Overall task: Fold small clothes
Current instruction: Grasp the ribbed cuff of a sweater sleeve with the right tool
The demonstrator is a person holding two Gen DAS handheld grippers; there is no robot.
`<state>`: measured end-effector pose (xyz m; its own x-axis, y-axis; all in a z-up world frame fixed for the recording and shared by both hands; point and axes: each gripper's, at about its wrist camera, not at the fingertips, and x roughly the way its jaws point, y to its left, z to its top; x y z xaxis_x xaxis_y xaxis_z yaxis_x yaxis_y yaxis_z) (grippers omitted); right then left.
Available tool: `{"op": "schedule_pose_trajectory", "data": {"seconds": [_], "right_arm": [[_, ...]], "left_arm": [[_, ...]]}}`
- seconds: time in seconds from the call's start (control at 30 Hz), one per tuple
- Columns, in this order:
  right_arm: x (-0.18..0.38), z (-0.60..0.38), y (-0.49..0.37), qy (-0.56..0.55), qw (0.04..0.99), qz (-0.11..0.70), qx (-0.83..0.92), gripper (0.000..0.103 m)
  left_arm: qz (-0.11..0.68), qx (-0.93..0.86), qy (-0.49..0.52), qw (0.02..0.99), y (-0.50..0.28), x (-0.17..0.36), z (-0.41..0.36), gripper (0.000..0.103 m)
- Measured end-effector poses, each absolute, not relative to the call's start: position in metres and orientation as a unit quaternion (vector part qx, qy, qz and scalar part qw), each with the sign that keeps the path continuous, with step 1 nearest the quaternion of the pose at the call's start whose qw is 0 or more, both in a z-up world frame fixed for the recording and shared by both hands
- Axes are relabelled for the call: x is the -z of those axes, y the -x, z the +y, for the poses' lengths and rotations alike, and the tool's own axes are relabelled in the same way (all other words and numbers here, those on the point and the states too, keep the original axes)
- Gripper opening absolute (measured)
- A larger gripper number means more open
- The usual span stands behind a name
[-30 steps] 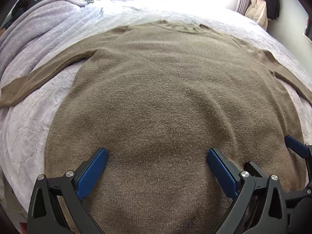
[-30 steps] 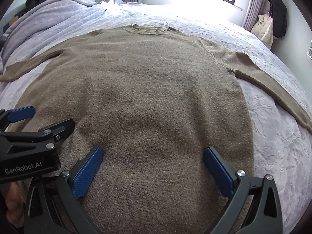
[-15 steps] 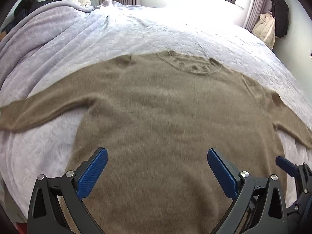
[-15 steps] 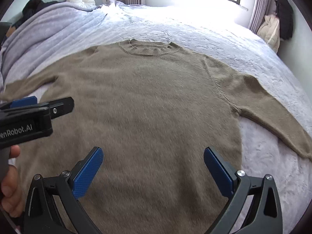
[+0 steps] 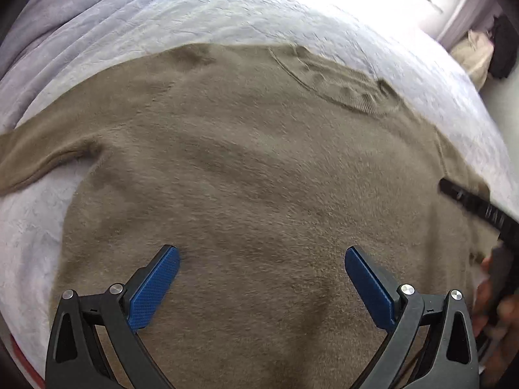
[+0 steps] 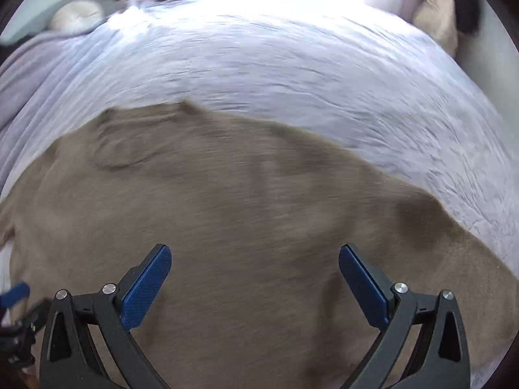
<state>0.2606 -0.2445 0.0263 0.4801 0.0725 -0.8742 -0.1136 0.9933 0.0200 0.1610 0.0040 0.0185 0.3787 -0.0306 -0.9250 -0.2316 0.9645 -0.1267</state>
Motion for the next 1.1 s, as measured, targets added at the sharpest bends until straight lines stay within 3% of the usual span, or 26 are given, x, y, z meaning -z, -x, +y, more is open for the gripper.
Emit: {"op": "schedule_pose_trajectory", "data": {"seconds": [0.23, 0.33, 0.43, 0.63, 0.9, 1.0, 1.1], "right_arm": [[-0.025, -0.395, -0.270, -0.081, 0.861, 0.501, 0.030, 0.101], [-0.048, -0.421, -0.235, -0.072, 0.880, 0.459, 0.099, 0.102], [-0.056, -0.422, -0.200, -0.119, 0.889, 0.441, 0.036, 0.102], [-0.014, -0.390, -0.193, 0.010, 0.863, 0.500, 0.072, 0.102], [-0.025, -0.526, -0.132, -0.045, 0.861, 0.483, 0.149, 0.102], [-0.032, -0.550, -0.111, -0.084, 0.867, 0.478, 0.113, 0.102], [-0.051, -0.552, -0.081, -0.060, 0.864, 0.460, 0.195, 0.102]], "left_arm": [[0.544, -0.006, 0.053, 0.837, -0.167, -0.030, -0.062, 0.103], [0.534, 0.025, 0.024, 0.845, -0.171, -0.039, -0.099, 0.103], [0.533, 0.048, 0.003, 0.845, -0.176, -0.039, -0.140, 0.103], [0.557, 0.054, -0.025, 0.829, -0.192, -0.027, -0.192, 0.103], [0.555, 0.048, -0.034, 0.830, -0.190, -0.030, -0.196, 0.103], [0.539, 0.051, -0.054, 0.839, -0.192, -0.040, -0.212, 0.103], [0.525, 0.051, -0.064, 0.847, -0.193, -0.049, -0.218, 0.103]]}}
